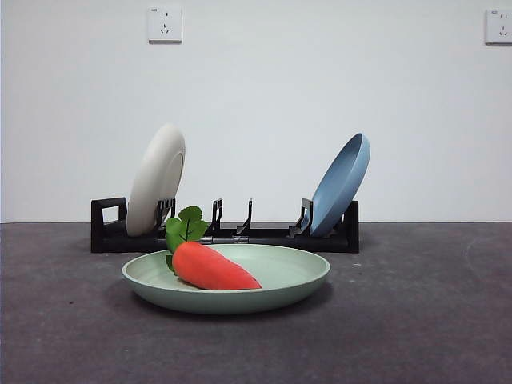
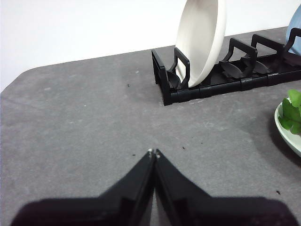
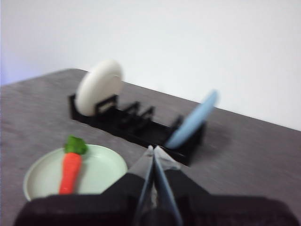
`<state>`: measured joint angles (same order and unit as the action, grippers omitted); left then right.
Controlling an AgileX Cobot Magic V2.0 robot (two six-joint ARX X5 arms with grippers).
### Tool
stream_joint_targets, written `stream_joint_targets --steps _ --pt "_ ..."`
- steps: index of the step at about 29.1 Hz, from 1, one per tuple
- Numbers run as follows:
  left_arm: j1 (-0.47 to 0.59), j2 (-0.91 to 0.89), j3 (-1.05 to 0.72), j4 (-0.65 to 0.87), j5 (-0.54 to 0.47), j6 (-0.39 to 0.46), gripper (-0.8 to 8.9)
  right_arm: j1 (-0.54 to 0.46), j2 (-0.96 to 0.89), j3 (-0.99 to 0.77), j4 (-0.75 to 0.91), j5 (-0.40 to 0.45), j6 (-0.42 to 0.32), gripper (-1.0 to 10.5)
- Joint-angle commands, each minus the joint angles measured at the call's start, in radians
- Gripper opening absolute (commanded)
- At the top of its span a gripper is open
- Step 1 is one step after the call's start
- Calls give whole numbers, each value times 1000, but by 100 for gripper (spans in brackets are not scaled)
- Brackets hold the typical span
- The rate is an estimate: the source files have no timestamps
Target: Take the green plate from the plate rack,put the plate on the table,take the carrot from the table,put the carrot in the plate
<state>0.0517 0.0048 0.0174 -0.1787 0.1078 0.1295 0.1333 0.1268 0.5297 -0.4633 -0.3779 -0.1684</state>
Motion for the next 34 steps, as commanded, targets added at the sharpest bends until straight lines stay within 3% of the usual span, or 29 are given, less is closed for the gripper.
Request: stream_joint_targets --steps 1,9,12,16,34 --pt "3 -3 -14 3 0 -6 -3 -12 -12 -102 97 -47 26 1" --pt "3 -3 -14 3 0 -6 -3 -22 -58 -334 307 -34 24 1" --pt "3 -3 -14 3 0 -6 -3 -23 -106 -424 369 -1 79 1" --pt "3 -3 -14 3 0 -6 -3 -23 -126 -487 377 71 139 1" --pt "3 -3 -14 3 0 -6 -3 -22 -126 -525 302 96 183 1"
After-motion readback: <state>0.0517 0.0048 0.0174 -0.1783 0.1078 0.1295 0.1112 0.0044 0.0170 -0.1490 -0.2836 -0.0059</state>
